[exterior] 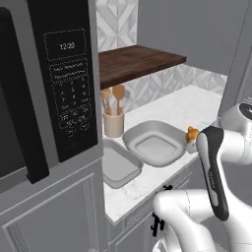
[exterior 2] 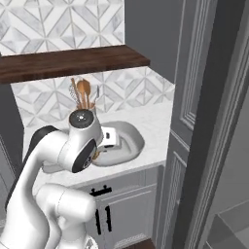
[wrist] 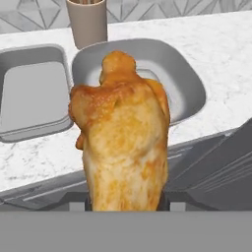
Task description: Place one tomato and one chicken drumstick in each tupperware on the nearby counter, to pack two identical lunches.
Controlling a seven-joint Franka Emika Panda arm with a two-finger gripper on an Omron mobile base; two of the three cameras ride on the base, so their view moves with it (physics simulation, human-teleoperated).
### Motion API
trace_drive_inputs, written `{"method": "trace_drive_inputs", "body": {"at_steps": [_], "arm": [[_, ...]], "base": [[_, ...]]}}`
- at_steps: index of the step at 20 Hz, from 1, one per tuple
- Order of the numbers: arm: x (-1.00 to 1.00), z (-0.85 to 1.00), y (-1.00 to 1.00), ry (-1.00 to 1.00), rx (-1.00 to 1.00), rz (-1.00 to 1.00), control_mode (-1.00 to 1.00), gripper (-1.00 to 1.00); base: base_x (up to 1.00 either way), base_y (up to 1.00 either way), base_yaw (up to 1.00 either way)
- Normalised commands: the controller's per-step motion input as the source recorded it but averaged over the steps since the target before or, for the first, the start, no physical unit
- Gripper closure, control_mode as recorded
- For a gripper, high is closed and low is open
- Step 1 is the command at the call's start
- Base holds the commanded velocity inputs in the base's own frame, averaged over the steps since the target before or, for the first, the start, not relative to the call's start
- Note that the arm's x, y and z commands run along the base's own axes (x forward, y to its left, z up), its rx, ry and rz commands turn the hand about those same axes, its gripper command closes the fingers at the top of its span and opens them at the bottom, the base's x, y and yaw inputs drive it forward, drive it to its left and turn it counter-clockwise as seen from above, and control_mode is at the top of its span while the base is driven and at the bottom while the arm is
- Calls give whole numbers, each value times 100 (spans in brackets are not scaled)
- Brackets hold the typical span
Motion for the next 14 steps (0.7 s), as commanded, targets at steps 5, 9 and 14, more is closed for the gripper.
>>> {"method": "trace_drive_inputs", "body": {"at_steps": [5,9,14], "arm": [[80,-25,0,0,0,23,-100,100],[99,-31,0,5,-2,2,-100,100],[81,-20,0,10,-4,-1,-100,100]], "base": [[20,0,10],[0,0,0],[0,0,0]]}}
